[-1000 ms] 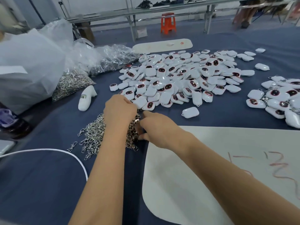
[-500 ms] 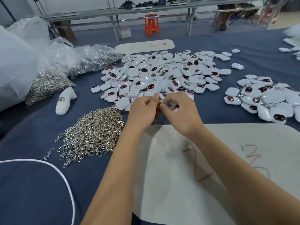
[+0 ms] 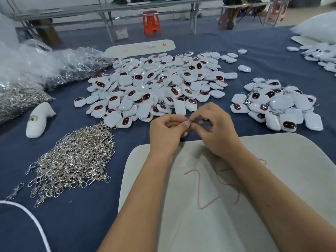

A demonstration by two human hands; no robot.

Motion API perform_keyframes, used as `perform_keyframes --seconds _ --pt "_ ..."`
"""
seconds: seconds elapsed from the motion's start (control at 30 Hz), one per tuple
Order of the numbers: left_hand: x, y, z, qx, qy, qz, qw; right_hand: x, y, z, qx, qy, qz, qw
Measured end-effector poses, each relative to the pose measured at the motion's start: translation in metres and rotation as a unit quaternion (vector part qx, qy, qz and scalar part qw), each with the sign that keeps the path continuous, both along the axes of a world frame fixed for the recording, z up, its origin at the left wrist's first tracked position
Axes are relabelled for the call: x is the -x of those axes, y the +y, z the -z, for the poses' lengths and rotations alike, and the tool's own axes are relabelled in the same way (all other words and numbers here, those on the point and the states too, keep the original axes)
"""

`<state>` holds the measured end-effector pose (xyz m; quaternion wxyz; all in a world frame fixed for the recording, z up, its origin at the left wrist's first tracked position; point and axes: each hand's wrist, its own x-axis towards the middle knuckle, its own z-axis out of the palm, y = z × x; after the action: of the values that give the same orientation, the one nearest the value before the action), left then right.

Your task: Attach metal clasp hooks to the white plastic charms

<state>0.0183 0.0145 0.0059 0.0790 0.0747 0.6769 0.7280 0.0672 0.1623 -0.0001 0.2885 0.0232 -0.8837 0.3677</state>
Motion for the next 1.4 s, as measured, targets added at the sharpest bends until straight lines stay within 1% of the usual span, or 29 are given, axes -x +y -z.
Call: perform_keyframes --seconds 0.1,0.3,0.43,0.6,0.7,0.73,0.77,0.8,0.83,0.9,0.93,0.97,1.0,1.1,1.2,1.23,1.27,1.37,1.4 --pt "0.003 0.003 0.003 -0.024 0.010 -0.018 0.999 -0.002 0.003 0.000 0.007 -0.024 0.013 1.000" --pt "0.006 0.003 0.005 -0.062 -0.017 -0.008 0.998 -0.003 0.004 -0.002 0.030 -0.063 0.000 0.998" --pt "0.007 0.004 0.006 -0.059 -0.013 -0.009 0.998 -0.001 0.004 -0.002 0.070 -0.060 -0.007 0.996" --pt "0.008 0.005 0.007 -0.037 -0.013 -0.006 0.999 0.000 0.005 0.002 0.059 -0.072 -0.007 0.996" --pt "0.009 0.005 0.006 -0.039 -0.006 -0.025 0.999 0.001 0.005 0.004 0.055 -0.063 0.024 0.996" --pt "0.008 0.005 0.006 -0.022 0.010 -0.033 0.999 0.000 0.006 0.004 0.054 -0.053 0.045 0.996" --pt "0.008 0.006 0.007 0.016 0.045 -0.036 0.998 0.000 0.008 0.004 0.055 -0.046 0.072 0.995" --pt "0.008 0.006 0.008 0.070 0.096 -0.027 0.993 0.000 0.009 0.004 0.058 -0.045 0.102 0.992" --pt "0.007 0.006 0.008 0.132 0.154 -0.001 0.979 0.000 0.010 0.003 0.064 -0.047 0.133 0.988" --pt "0.005 0.006 0.010 0.248 0.254 0.075 0.932 0.000 0.014 0.004 0.075 -0.048 0.184 0.979" --pt "0.005 0.007 0.012 0.297 0.286 0.105 0.905 0.000 0.015 0.005 0.077 -0.052 0.199 0.976" --pt "0.006 0.007 0.013 0.331 0.303 0.122 0.885 0.000 0.016 0.006 0.076 -0.061 0.204 0.974" --pt "0.007 0.007 0.014 0.350 0.305 0.127 0.877 0.000 0.016 0.007 0.071 -0.075 0.201 0.974" --pt "0.009 0.008 0.016 0.365 0.291 0.120 0.876 0.001 0.017 0.008 0.033 -0.124 0.169 0.977" --pt "0.008 0.010 0.017 0.401 0.308 0.103 0.857 0.001 0.016 0.007 0.000 -0.146 0.127 0.981" --pt "0.007 0.011 0.017 0.403 0.310 0.095 0.856 0.001 0.016 0.007 -0.005 -0.148 0.113 0.983" --pt "0.007 0.011 0.017 0.389 0.303 0.087 0.866 0.000 0.016 0.006 -0.007 -0.148 0.098 0.984" --pt "0.009 0.007 0.015 0.281 0.246 0.048 0.926 -0.002 0.014 0.004 0.007 -0.123 0.039 0.992" --pt "0.009 0.006 0.013 0.252 0.233 0.038 0.938 -0.002 0.014 0.003 0.015 -0.111 0.023 0.993"
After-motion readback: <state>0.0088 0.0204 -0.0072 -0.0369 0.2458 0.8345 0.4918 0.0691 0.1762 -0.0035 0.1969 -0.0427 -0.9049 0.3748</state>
